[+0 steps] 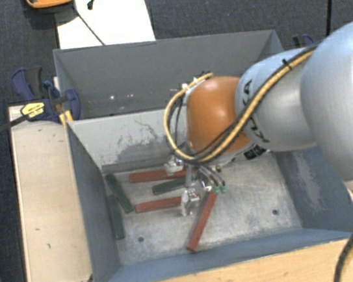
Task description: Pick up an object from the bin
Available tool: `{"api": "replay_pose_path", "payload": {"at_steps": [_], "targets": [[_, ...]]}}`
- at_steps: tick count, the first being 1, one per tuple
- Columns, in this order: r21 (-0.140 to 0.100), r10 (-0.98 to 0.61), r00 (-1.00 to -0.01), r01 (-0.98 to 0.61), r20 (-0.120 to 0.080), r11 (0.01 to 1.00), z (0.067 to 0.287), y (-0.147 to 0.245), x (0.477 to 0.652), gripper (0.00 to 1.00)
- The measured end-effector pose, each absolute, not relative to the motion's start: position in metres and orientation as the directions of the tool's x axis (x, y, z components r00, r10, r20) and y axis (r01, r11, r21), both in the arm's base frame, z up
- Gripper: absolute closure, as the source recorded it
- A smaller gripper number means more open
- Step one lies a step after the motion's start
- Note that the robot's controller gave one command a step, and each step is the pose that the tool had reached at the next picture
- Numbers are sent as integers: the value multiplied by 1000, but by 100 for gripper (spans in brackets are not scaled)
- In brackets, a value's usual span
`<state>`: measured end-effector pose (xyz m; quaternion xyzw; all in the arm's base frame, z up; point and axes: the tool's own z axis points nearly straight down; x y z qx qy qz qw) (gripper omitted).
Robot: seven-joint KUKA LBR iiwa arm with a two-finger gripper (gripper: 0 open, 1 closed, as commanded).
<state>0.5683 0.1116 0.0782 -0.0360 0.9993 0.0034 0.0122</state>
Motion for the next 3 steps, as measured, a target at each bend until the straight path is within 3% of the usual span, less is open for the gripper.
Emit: {"api": "replay_pose_path", "payload": {"at_steps": [1, 3], "targets": [[1, -175, -984, -175, -22, 985, 77, 118, 568, 100], [1, -173, -985, -173, -21, 985, 77, 118, 569, 100]]}}
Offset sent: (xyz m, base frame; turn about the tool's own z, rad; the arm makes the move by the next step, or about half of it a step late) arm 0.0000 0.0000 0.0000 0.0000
